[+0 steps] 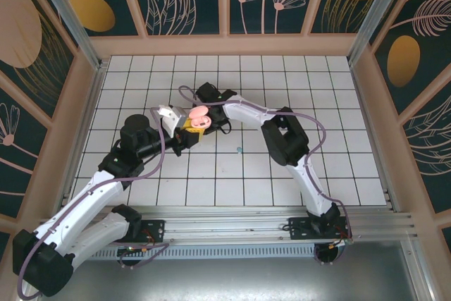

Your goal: Insert the wireless bluetooth earbuds into the charging case

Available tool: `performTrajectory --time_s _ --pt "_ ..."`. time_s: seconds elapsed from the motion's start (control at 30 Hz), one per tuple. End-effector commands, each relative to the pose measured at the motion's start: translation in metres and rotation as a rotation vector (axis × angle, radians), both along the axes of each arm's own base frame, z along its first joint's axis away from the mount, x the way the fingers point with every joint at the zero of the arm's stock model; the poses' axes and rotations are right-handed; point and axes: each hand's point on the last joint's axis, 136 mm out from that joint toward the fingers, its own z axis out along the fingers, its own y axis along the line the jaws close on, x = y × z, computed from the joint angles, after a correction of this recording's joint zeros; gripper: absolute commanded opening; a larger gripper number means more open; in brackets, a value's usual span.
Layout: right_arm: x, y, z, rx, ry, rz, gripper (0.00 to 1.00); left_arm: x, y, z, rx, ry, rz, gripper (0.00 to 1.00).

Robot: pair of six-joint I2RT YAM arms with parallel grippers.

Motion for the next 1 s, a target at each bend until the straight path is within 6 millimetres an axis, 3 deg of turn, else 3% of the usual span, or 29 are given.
performTrajectory --time_s 0.0,0.27,0.6,0.8,0.97 --pt "0.008 -0.022 0.027 0.048 0.009 -0.087 0.15 0.002 -0.001 0.006 -0.021 -0.008 0.009 0.17" --pt "0.018 -0.081 0.057 0.112 0.002 -0.279 0.13 0.009 -0.005 0.005 -0.035 0.003 0.006 0.17" --pt "0.002 -0.147 0.152 0.077 -0.159 -0.467 0.12 0.025 -0.018 0.009 -0.049 -0.009 -0.015 0.17" --pt "-0.019 -0.165 0.209 0.155 -0.214 -0.529 0.12 0.033 -0.023 0.012 -0.065 -0.020 -0.017 0.17" --pt "-0.043 -0.151 0.248 0.178 -0.269 -0.512 0.12 0.035 -0.025 0.012 -0.065 -0.025 -0.019 0.16"
